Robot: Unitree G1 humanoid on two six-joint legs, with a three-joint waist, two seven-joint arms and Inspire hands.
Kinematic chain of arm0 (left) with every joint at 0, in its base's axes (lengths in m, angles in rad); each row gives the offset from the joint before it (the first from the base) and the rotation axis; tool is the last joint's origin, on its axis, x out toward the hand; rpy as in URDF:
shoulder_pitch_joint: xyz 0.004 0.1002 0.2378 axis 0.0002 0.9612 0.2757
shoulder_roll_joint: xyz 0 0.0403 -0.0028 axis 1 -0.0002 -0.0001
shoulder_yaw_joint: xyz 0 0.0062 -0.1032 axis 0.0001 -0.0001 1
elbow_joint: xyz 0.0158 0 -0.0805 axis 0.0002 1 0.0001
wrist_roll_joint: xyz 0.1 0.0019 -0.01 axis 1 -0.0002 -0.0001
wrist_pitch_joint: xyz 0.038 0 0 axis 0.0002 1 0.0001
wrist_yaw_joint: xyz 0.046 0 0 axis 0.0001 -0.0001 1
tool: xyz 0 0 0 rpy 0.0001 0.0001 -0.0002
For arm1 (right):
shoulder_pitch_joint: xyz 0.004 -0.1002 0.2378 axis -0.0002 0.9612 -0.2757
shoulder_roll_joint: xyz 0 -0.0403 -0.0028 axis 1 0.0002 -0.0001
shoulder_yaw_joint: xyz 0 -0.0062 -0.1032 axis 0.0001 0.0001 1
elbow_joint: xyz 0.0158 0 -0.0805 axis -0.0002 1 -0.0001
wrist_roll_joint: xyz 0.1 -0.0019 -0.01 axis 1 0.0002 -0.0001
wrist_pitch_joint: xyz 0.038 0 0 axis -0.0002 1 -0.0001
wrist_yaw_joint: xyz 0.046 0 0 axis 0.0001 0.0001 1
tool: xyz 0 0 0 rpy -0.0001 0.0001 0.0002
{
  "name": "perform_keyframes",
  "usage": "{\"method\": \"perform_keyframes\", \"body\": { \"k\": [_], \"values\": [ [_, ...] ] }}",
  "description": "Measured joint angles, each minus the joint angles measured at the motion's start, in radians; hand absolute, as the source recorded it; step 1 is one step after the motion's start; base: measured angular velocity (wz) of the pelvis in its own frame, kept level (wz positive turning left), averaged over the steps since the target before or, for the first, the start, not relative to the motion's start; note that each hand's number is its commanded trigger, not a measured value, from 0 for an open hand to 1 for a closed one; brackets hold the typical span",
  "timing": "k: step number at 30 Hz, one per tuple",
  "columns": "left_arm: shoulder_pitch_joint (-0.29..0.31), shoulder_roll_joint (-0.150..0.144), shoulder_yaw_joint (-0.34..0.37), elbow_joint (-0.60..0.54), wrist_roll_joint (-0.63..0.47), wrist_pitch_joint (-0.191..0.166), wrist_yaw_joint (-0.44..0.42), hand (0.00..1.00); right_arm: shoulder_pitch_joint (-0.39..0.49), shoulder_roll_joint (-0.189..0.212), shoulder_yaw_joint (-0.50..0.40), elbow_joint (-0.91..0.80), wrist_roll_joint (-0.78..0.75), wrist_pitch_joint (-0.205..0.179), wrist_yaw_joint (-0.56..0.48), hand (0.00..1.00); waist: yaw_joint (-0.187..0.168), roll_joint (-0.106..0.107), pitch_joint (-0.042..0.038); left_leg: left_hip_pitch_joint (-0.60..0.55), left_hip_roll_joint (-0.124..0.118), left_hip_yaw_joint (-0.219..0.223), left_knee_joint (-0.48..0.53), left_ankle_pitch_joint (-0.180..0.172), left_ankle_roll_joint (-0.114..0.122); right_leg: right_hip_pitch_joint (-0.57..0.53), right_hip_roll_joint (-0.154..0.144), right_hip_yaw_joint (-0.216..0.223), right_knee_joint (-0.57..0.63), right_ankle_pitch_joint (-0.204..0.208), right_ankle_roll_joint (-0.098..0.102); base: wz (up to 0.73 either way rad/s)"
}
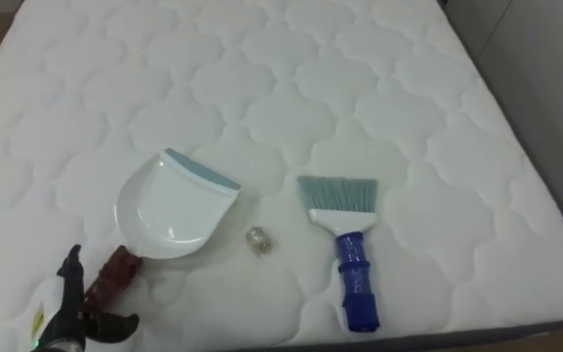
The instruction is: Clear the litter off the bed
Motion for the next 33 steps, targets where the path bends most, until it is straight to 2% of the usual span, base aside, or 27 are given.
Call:
{"method": "perform_keyframes", "body": {
  "k": [7,15,20,22,26,33],
  "values": [
    [-0.085,0.004,-0.009,0.095,-0.030,0.008,-0.019,0.00,-0.030,-0.025,0.035,0.000,0.000,0.015,0.018,0.00,-0.003,0.012,0.0021,-0.046,0.000,0.000,0.015,0.002,0.003,-0.046,-0.004,-0.005,0.026,0.000,0.000,0.00],
    [-0.119,0.004,-0.009,0.115,-0.038,0.010,-0.020,0.00,-0.042,-0.026,0.035,0.004,0.000,0.019,0.009,0.00,-0.011,0.012,0.0024,-0.072,-0.001,0.003,0.017,0.004,0.005,-0.074,-0.006,-0.014,0.032,0.001,-0.001,0.00],
    [-0.138,0.008,-0.009,0.144,-0.035,0.010,-0.020,0.00,-0.063,-0.026,0.035,0.018,-0.003,0.016,0.008,0.00,-0.030,0.013,0.0040,-0.105,0.000,-0.001,0.027,0.004,0.005,-0.102,-0.006,-0.019,0.035,0.001,-0.002,0.02],
    [-0.166,0.009,-0.011,0.176,-0.035,0.009,-0.021,0.00,-0.087,-0.026,0.037,0.038,-0.003,0.015,0.007,0.00,-0.031,0.014,0.0103,-0.118,0.000,0.002,0.031,0.004,0.005,-0.118,-0.007,-0.020,0.046,0.002,-0.003,-0.02],
    [-0.194,0.012,-0.011,0.209,-0.029,0.009,-0.021,0.00,-0.096,-0.026,0.057,0.052,-0.007,0.012,-0.009,0.00,-0.031,0.014,0.0152,-0.135,0.000,0.005,0.033,0.005,0.006,-0.136,-0.008,-0.024,0.049,0.002,-0.003,-0.01],
    [-0.232,0.016,-0.011,0.232,-0.029,0.009,-0.024,0.00,-0.116,-0.028,0.081,0.056,0.006,0.007,-0.020,0.00,-0.033,0.014,0.0184,-0.175,0.001,0.006,0.039,0.005,0.006,-0.174,-0.008,-0.027,0.049,0.003,-0.004,0.00]
  ]
}}
